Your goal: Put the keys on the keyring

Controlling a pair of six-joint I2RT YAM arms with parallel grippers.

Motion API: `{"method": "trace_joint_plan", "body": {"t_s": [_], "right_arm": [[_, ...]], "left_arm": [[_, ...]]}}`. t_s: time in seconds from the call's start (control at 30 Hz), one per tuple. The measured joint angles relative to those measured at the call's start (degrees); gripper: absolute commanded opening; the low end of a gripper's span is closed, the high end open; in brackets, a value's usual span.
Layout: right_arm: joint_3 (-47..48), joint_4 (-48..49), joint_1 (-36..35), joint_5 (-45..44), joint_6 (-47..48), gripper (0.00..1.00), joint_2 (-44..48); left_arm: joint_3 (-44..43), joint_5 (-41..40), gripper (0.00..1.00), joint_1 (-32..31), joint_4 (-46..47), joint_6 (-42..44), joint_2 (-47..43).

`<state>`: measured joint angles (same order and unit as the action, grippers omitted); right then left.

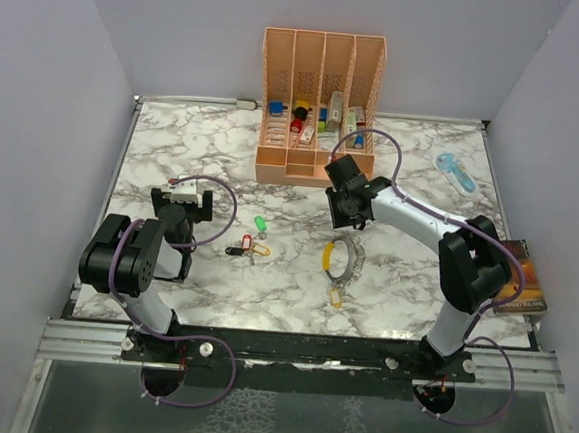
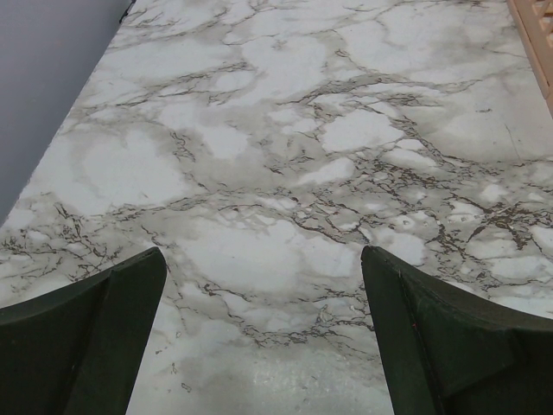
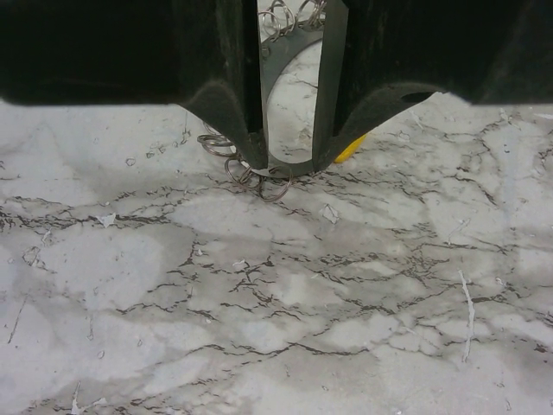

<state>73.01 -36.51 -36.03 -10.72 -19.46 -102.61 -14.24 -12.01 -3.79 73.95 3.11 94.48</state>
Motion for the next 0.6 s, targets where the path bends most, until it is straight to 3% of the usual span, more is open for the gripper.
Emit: {"method": "trace_joint_plan", "body": {"t_s": [0.3,0.6], "right_arm": [[-0.02,-0.94,-0.02,-2.05,-1.16,0.19,0.07],[-0.02,-2.84,0.15,-3.78,-3.26,0.19,-0.04]], "left_arm": [[0.0,0.0,0.99,0.07,0.0,0.0,0.0],[0.0,0.0,0.99,0.09,0.0,0.0,0.0]]}}
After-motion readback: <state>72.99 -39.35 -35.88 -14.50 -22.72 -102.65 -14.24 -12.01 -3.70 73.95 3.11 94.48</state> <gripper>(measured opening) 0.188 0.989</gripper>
